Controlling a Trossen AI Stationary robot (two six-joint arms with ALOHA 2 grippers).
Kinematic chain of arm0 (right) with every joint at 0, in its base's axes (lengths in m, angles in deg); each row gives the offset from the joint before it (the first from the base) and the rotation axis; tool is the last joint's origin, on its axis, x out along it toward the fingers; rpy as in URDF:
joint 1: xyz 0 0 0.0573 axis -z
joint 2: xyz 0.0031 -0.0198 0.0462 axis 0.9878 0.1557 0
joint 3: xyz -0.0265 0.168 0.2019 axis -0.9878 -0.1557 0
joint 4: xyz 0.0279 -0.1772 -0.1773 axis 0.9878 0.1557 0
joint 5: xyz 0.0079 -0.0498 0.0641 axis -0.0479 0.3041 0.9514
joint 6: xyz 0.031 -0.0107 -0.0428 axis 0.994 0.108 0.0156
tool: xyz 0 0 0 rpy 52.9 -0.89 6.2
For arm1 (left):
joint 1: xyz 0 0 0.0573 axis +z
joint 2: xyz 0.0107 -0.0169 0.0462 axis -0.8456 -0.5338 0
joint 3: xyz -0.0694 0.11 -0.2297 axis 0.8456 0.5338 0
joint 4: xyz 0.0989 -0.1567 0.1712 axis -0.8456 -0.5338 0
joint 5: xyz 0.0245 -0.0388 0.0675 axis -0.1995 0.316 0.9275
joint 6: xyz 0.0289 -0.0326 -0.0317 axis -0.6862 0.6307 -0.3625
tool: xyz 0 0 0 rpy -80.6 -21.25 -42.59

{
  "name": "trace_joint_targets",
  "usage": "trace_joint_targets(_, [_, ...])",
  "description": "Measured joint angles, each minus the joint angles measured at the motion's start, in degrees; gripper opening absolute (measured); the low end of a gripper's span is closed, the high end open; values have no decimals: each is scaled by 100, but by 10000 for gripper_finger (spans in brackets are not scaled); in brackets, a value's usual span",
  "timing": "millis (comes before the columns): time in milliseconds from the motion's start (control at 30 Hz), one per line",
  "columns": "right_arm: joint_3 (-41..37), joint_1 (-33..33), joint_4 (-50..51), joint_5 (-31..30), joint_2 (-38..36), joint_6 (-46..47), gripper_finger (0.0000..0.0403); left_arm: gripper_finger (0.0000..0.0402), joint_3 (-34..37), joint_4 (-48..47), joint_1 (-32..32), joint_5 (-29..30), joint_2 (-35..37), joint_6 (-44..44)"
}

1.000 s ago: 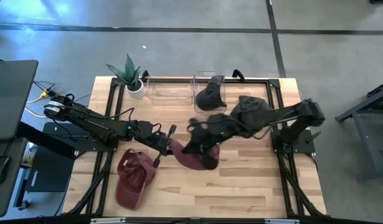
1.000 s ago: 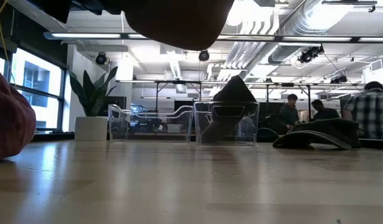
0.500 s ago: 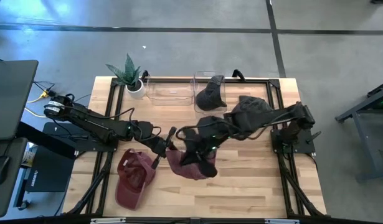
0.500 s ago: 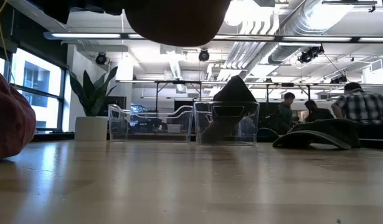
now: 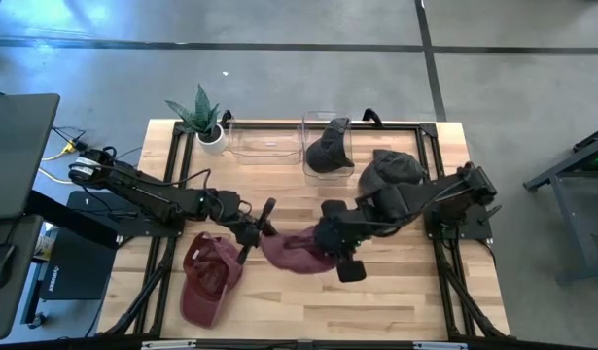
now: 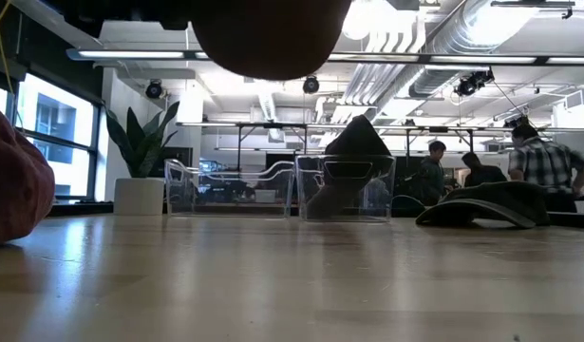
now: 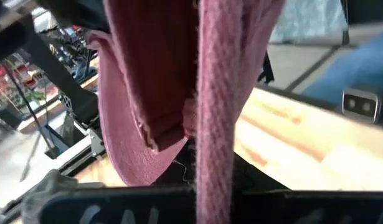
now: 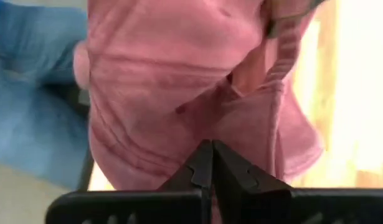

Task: Pick & Place hat
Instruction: Put the right red cap into the left transparent bin

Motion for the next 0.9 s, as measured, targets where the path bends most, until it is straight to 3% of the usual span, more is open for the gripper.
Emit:
trace_joint_targets(233, [101, -353, -1305, -890, -43, -707, 2, 2, 0, -342, -393, 944, 0, -1610])
trace_joint_targets(467, [-249, -286, -2617, -964, 181, -898, 2, 2, 0, -333, -519, 1463, 0, -2131])
trace_joint_targets(733, [-1112, -32, -4006, 584, 665, -577, 2, 2, 0, -196, -506, 1692, 0, -2131])
trace_joint_targets(833, [-1266, 45, -4147, 1292, 805, -422, 1, 2, 0, -159, -506, 1692, 1, -2133])
trace_joint_targets(900, [-1264, 62, -4082, 1355, 802, -410, 1, 2, 0, -116, -506, 1694, 2, -2133])
